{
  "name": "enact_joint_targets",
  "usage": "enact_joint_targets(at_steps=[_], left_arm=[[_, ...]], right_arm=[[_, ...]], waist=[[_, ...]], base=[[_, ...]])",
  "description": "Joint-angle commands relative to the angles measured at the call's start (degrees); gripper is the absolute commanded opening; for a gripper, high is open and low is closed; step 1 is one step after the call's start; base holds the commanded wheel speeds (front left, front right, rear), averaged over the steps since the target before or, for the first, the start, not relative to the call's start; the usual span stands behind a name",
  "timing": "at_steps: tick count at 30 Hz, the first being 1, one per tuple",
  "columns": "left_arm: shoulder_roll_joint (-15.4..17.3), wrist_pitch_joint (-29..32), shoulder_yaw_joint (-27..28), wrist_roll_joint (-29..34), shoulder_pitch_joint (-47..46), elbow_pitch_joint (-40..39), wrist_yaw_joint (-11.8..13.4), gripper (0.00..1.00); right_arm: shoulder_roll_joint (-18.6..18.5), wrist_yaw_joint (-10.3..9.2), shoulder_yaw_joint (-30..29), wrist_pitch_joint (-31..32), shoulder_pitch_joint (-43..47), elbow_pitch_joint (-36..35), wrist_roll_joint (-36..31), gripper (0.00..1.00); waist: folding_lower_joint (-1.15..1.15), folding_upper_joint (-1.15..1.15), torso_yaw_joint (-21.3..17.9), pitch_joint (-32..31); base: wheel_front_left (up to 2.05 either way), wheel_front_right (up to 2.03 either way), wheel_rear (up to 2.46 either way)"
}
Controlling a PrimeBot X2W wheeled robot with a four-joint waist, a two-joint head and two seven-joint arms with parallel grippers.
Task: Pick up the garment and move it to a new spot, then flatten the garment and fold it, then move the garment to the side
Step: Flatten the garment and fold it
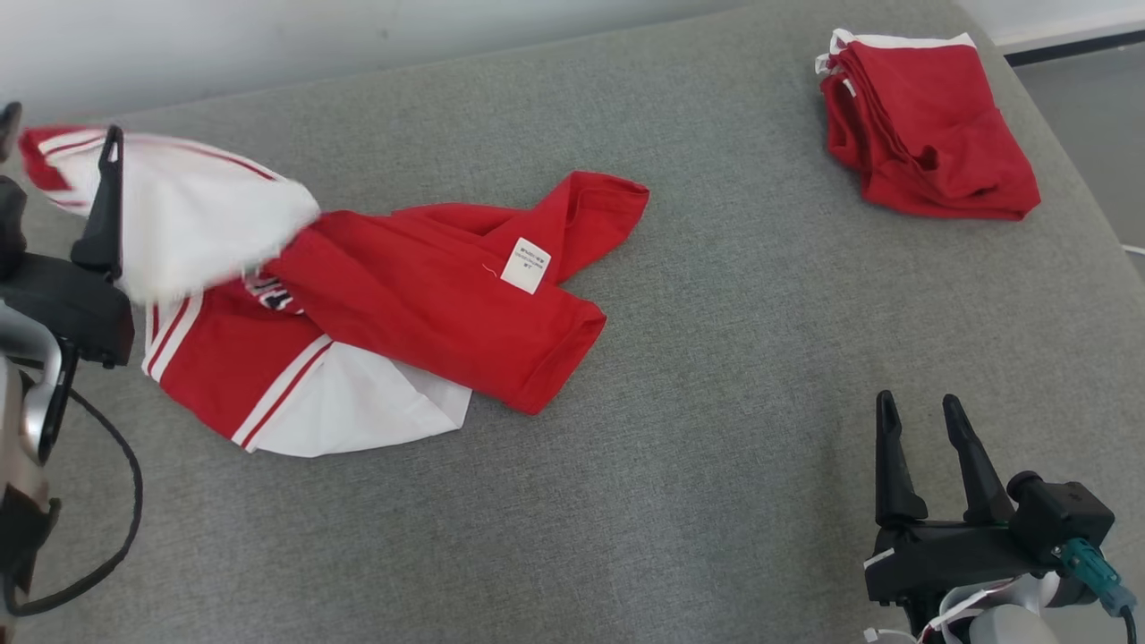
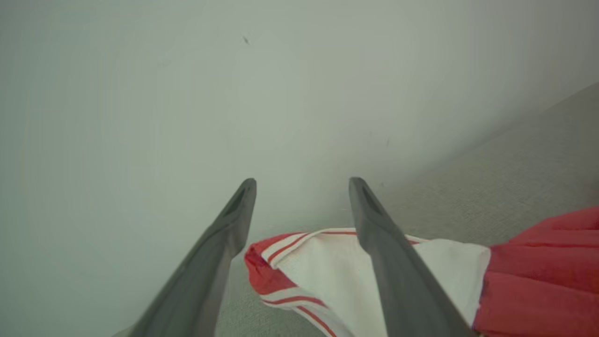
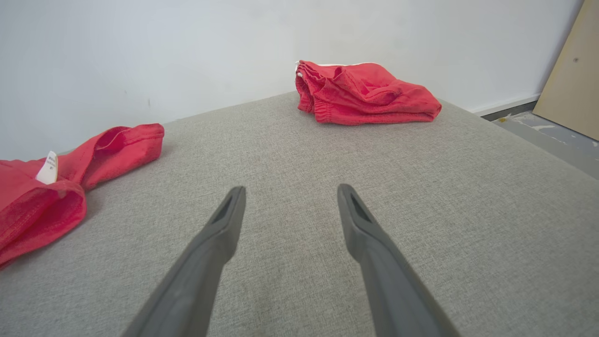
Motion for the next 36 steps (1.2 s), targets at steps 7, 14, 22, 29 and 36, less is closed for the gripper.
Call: enact_joint_targets(at_steps=[7, 14, 22, 29, 36], left_arm=[[-1.7, -3.2, -0.2, -1.4, -0.7, 1.9, -0.3, 1.00], [-5.9, -3.9, -1.3, -3.2, 5.2, -3.7, 0.1, 1.00], [-11.7, -2.1, -5.9, -4.0, 14.2, -8.5, 0.8, 1.00], [-14.3, 0.8, -10.0, -4.3, 18.6, -6.4, 0.4, 1.00], [-14.8, 4.2, -14.3, -3.8, 18.9, -2.6, -0.3, 1.00]], right_arm=[[0.0, -0.17, -0.7, 0.0, 1.1, 0.1, -0.7, 1.00], [0.0, -0.17, -0.5, 0.0, 2.0, 0.4, -0.2, 1.00], [0.0, -0.16, -0.1, 0.0, 2.3, 0.4, -0.1, 1.00], [0.0, -0.16, -0.2, 0.0, 2.6, 0.4, -0.3, 1.00], [0.0, -0.16, 0.1, 0.0, 2.3, 0.6, -0.1, 1.00]], waist=[[-0.01, -0.01, 3.5, -2.6], [-0.01, -0.01, 6.1, -4.1], [-0.01, -0.01, 6.4, -4.5], [-0.01, -0.01, 5.7, -4.5], [-0.01, -0.01, 4.8, -4.3]], base=[[0.00, 0.00, 0.00], [0.00, 0.00, 0.00], [0.00, 0.00, 0.00], [0.00, 0.00, 0.00], [0.00, 0.00, 0.00]])
